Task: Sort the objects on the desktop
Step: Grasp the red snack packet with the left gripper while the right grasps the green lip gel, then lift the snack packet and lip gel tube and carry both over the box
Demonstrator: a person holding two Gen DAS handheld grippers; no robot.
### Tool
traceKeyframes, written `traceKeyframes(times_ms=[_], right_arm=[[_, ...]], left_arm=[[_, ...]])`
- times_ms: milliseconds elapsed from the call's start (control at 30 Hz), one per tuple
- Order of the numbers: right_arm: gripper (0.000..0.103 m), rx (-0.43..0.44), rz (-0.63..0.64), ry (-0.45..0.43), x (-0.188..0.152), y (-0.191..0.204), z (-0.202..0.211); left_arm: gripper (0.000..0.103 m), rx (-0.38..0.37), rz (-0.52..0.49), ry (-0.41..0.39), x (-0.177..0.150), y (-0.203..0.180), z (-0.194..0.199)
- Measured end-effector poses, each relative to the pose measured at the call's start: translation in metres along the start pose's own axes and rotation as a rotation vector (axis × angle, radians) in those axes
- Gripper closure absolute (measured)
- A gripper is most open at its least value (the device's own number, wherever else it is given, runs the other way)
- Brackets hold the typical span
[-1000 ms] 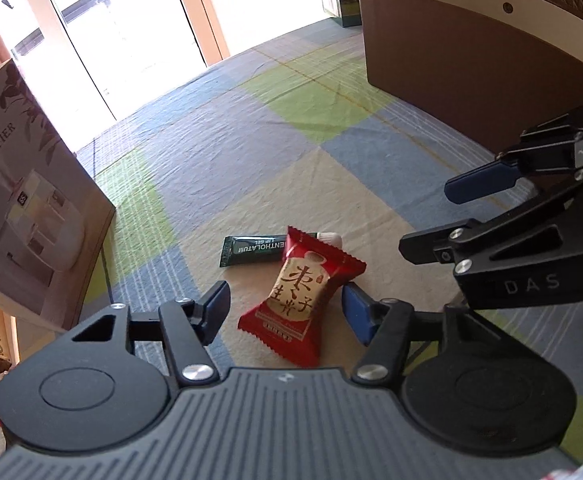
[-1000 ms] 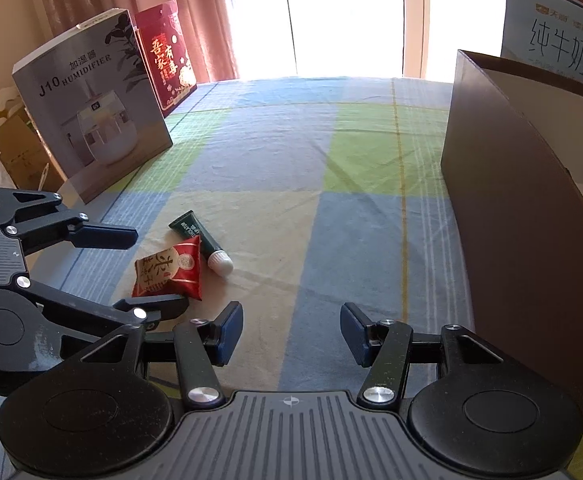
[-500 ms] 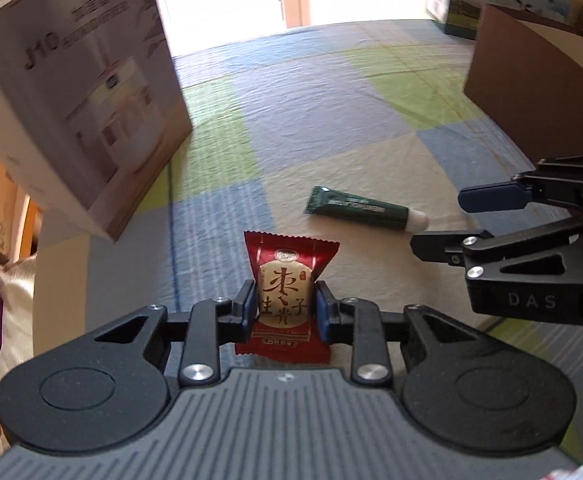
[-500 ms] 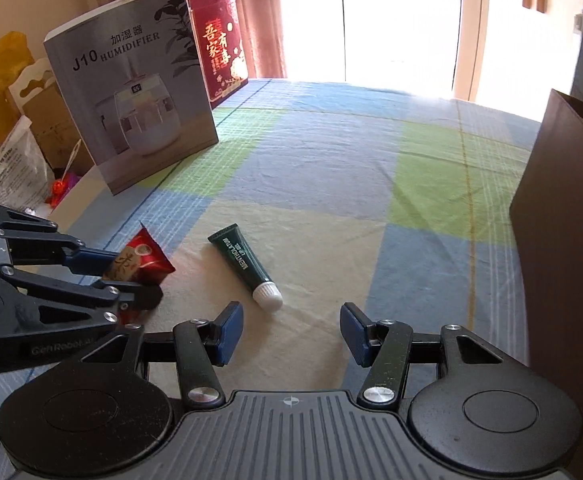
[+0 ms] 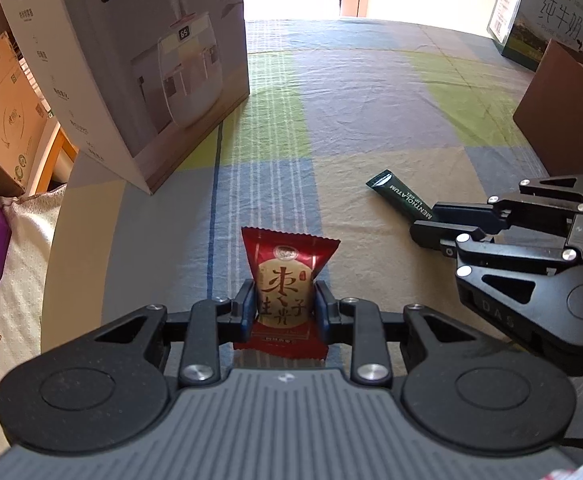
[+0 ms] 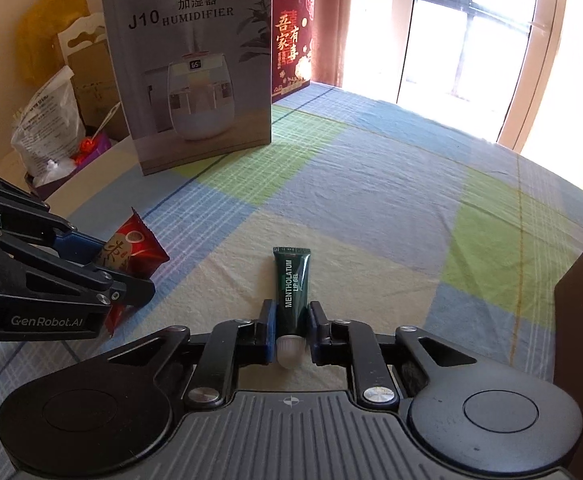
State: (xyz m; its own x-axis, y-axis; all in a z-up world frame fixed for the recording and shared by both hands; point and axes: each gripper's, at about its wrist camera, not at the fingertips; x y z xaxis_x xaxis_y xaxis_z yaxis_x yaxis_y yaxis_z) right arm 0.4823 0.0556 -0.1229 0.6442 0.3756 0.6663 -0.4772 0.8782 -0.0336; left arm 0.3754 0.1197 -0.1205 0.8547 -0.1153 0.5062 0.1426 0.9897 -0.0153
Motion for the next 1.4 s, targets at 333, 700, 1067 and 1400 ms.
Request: traceKeyframes(times_ms=[333, 700, 1067, 1400], right_arm=[[0.090, 0.032, -0.040, 0.063, -0.050, -0.002, 0.053], [0.090, 0.048, -0.145, 0.146, -0.134, -0.011, 0.149], [0.090, -0.098, -0.297, 0.184, -0.213, -0.050, 0.233], [0.090, -0.128, -0.330, 0.181, -0.247, -0.074, 0.262]], left_arm=[[0.079, -0.053, 0.021, 0.031, -0.042, -0.029, 0.025], [0.079, -0.137, -0.017, 0.094, -0.112, -0.091, 0.070], [0.079, -0.250, -0.089, 0.135, -0.160, -0.177, 0.093], [0.076, -0.193, -0.094, 0.145, -0.170, -0.221, 0.093]])
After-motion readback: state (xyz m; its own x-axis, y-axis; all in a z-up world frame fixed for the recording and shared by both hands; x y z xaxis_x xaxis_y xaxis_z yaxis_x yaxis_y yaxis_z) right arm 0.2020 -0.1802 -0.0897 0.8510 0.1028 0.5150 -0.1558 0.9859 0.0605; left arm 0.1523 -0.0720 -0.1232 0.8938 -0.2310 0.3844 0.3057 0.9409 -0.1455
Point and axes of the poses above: each gripper's, at about its wrist camera, not at the fingertips, and z roughly against the way its jaws point, y to its left, x to its top, and after that the axes turned 2 degrees about -x, right-handed
